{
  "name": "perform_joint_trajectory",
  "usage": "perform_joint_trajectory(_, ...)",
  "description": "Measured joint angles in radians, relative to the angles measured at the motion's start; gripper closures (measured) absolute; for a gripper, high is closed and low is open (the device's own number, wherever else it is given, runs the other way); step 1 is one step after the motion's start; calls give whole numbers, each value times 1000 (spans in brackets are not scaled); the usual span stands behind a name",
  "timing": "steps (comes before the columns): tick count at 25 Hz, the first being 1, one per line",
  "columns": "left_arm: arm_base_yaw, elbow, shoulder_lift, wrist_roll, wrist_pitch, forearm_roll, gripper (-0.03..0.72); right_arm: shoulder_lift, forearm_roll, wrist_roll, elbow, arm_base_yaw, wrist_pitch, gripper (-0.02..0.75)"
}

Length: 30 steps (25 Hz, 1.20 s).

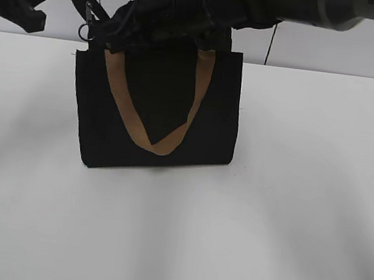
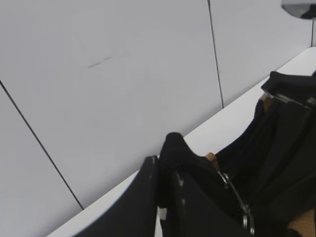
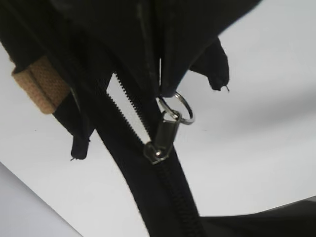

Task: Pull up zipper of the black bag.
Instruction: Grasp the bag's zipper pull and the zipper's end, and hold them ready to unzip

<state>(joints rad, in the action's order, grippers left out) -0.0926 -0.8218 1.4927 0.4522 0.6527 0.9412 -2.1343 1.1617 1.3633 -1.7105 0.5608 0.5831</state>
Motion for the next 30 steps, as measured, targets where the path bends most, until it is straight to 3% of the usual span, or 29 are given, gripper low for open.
perform_joint_trajectory(8,0,0,0,0,0,0,669,0,-5,1,0,0,19,738)
perform_joint_trajectory(10,0,0,0,0,0,0,669,0,-8,12,0,0,24,664)
perform_joint_trajectory(13,0,0,0,0,0,0,669,0,-8,39,0,0,27,463)
perform_joint_trajectory(16,0,1,0,0,0,0,669,0,-8,48,0,0,27,370)
perform_joint_trajectory(30,0,1,0,0,0,0,669,0,49,51,0,10,12,361)
